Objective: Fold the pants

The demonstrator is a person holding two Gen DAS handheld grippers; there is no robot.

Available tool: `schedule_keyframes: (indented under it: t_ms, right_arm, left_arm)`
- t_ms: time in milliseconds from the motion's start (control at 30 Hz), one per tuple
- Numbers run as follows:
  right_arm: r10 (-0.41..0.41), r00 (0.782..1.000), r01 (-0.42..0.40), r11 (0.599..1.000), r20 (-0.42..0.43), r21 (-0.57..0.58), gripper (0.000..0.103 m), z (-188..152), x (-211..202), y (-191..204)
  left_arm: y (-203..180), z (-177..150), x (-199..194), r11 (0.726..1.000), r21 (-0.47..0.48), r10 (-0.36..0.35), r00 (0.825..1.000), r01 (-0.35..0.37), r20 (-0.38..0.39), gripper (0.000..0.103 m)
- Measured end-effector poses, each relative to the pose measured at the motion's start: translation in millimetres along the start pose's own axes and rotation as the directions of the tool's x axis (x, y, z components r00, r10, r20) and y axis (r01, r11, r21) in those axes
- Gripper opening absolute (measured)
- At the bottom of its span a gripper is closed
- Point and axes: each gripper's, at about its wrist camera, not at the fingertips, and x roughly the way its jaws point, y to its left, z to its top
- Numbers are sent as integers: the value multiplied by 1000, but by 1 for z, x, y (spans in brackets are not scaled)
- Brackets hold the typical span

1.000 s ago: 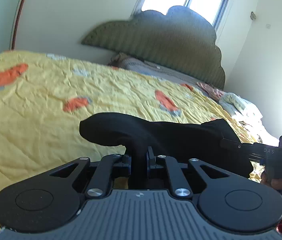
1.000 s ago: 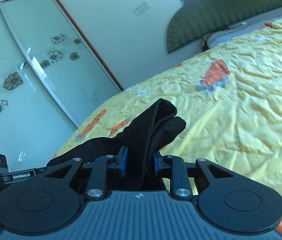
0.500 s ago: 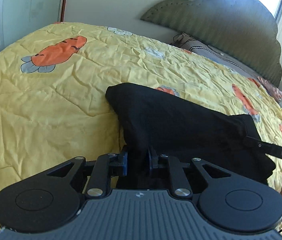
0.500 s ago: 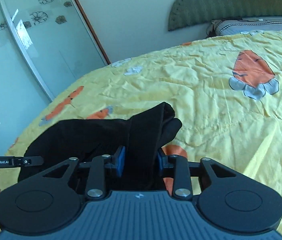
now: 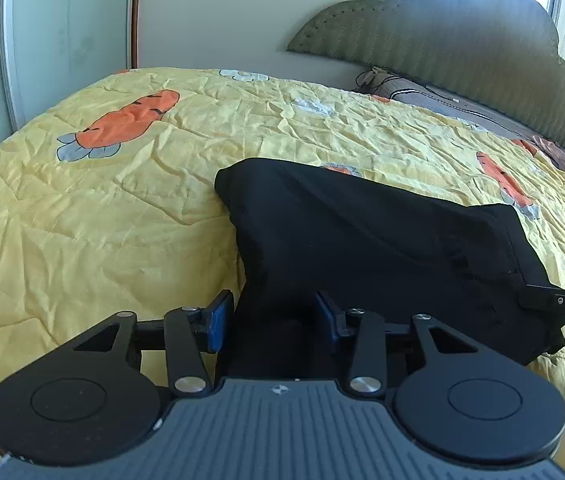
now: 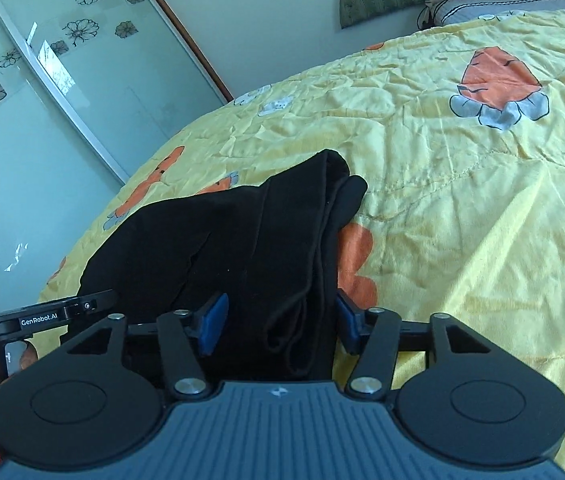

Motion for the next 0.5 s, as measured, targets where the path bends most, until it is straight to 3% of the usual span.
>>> schedule_keyframes:
  t_ms: [100,233,267,300,500]
  right_arm:
    - [-9,1000,9,1000,15,6,43,-1,0,1]
    - [-6,1000,5,1000,23,31,43,-2,-1,-2]
    - [-5,1000,4,999,26,38,43,-2,-1,-2]
    - [-11,1000,10,999,30,34,43,-3,-2,-2]
    - [-7,999,5,999,47,44,33,-3,-6,2]
  left_arm:
    - [4,-1,-1,1000,-22,-1,1000,1,-13,56]
    - [6,-4,-5,1000,-27,-9,1000,8,-28,56]
    - [6,-5,-6,1000,-25,-7,999,7,-32,54]
    - [6,-6,-8,1000,-24,-11,999,10,-36,44]
    - [10,-11,-20,1000,-16,-6,999,5,-33,34]
